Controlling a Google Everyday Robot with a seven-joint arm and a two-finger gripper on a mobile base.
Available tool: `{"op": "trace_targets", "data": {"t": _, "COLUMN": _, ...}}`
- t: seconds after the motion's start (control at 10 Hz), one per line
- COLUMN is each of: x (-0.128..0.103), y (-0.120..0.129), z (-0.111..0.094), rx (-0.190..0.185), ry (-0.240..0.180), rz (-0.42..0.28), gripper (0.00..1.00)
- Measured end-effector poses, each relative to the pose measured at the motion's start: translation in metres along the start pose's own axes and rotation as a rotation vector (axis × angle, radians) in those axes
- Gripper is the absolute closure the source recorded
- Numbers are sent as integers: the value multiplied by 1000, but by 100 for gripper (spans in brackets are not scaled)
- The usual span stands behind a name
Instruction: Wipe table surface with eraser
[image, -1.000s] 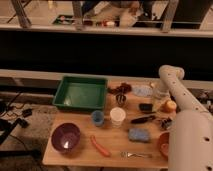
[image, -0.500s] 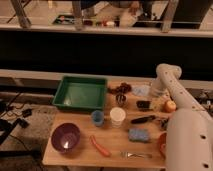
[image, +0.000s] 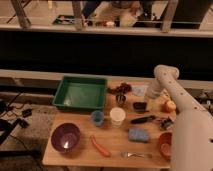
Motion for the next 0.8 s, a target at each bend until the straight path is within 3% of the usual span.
{"op": "trace_targets", "data": {"t": 0.4, "x": -1, "y": 24, "z": -11, "rx": -46, "ry": -33, "rz": 11, "gripper": 100}}
{"op": "trace_targets", "data": {"t": 0.8, "x": 27, "y": 30, "z": -17, "rx": -57, "ry": -5, "rz": 45, "gripper": 100}}
